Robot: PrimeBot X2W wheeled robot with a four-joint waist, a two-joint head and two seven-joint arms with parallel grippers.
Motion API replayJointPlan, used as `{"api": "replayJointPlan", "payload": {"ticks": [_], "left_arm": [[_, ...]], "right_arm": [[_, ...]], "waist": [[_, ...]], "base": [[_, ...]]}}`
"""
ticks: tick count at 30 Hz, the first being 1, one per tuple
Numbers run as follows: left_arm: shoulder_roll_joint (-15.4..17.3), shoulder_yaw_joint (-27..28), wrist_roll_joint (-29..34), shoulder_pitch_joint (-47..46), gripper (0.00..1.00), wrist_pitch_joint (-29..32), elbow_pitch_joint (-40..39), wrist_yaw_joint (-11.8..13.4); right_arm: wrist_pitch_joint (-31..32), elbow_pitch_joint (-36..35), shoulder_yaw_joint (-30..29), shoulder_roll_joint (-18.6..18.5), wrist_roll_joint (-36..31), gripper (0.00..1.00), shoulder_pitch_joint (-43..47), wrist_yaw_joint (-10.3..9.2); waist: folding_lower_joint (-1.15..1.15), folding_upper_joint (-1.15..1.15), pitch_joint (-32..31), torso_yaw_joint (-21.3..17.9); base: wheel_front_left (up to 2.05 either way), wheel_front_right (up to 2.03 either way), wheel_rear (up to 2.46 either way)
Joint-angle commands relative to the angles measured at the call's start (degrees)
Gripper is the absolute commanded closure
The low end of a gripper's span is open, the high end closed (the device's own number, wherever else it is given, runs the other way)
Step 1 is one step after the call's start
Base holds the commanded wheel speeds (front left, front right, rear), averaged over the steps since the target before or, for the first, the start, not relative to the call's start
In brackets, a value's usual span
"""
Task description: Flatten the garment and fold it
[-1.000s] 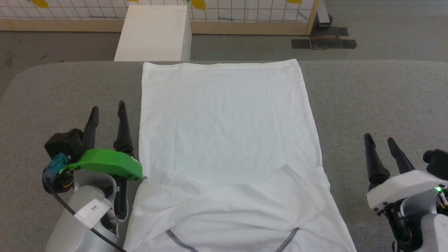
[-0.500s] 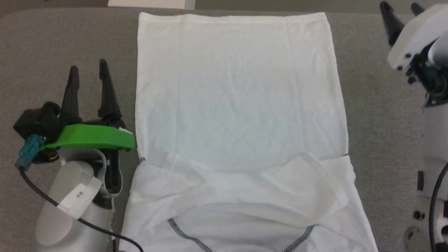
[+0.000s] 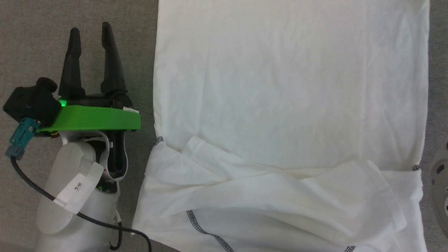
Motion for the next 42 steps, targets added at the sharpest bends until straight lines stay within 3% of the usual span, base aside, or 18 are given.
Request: {"api": "replayJointPlan", "payload": {"ticks": [1, 7, 11, 12, 13, 14, 18, 22, 25, 29, 31, 35, 42], "left_arm": [[0.0, -0.2, 0.2, -0.8, 0.00, -0.2, -0.3, -0.4], [-0.3, -0.8, 0.3, -1.2, 0.00, -0.1, -0.8, -0.5], [0.3, -1.4, 0.1, -2.4, 0.00, 0.6, -0.5, -1.4], [0.5, -1.5, 0.1, -3.0, 0.00, 0.8, -0.4, -1.6], [0.9, -1.5, 0.3, -4.0, 0.00, 1.2, -0.2, -1.9], [1.4, -1.6, 0.4, -5.0, 0.00, 1.5, -0.2, -2.1], [4.5, -1.4, 1.0, -12.1, 0.00, 4.8, 1.1, -3.8], [8.7, -2.4, 1.1, -23.6, 0.00, 13.1, 5.1, -6.6], [9.3, -4.0, -2.9, -32.1, 0.00, 24.2, 11.1, -9.4], [10.3, -7.7, -5.8, -40.4, 0.00, 40.4, 19.6, -10.8], [10.0, -9.2, -7.2, -43.3, 0.00, 48.2, 23.4, -10.5], [8.3, -10.8, -9.3, -46.9, 0.00, 58.1, 27.3, -9.1], [8.5, -14.3, -6.5, -48.0, 0.00, 62.7, 30.5, -6.6]], "right_arm": [[2.6, -0.4, -0.2, -0.3, -1.8, 0.00, -1.4, -0.09], [10.7, -2.7, -0.4, 0.1, -5.4, 0.00, -0.6, -0.09], [12.1, -4.4, -0.3, 1.0, -3.0, 0.00, 1.2, -0.09], [12.3, -4.8, -0.3, 1.1, -2.6, 0.60, 1.7, -0.09], [12.5, -5.2, 0.1, 1.0, -2.2, 0.85, 2.1, -0.09], [12.2, -5.7, 0.3, 0.9, -1.8, 1.00, 2.2, -0.09], [11.3, -7.0, 0.9, 0.4, -0.4, 1.00, 2.3, -0.09], [9.5, -7.5, 2.6, 0.6, 1.2, 1.00, 1.7, -0.09], [8.5, -6.9, 4.4, 0.8, 2.5, 1.00, 1.0, -0.09], [7.7, -5.9, 6.2, 1.1, 4.2, 1.00, 0.3, -0.09], [7.7, -5.7, 7.2, 1.2, 4.8, 1.00, 0.0, -0.09], [7.8, -5.6, 8.9, 1.2, 6.1, 1.00, -0.3, -0.09], [7.6, -6.0, 10.4, 0.8, 7.8, 1.00, -0.8, -0.09]], "waist": [[-0.01, 0.00, 5.6, 5.2], [-0.01, 0.00, 7.4, 5.3], [-0.01, 0.00, 8.0, 4.7], [-0.01, 0.00, 8.1, 4.4], [-0.01, 0.00, 8.0, 4.2], [-0.01, 0.00, 8.0, 4.0], [-0.01, 0.00, 7.4, 2.7], [-0.01, 0.00, 6.3, 0.9], [-0.01, 0.00, 5.8, -0.7], [-0.01, 0.00, 5.4, -2.3], [-0.01, 0.00, 5.6, -2.8], [-0.01, 0.00, 6.3, -3.9], [-0.01, 0.00, 8.5, -5.1]], "base": [[0.00, 0.00, 0.00], [0.00, 0.00, 0.00], [0.00, 0.00, 0.00], [0.00, 0.00, 0.00], [0.00, 0.00, 0.00], [0.00, 0.00, 0.00], [0.00, 0.00, 0.00], [0.00, 0.00, 0.00], [0.00, 0.00, 0.00], [0.00, 0.00, 0.00], [0.00, 0.00, 0.00], [0.00, 0.00, 0.00], [0.00, 0.00, 0.00]]}}
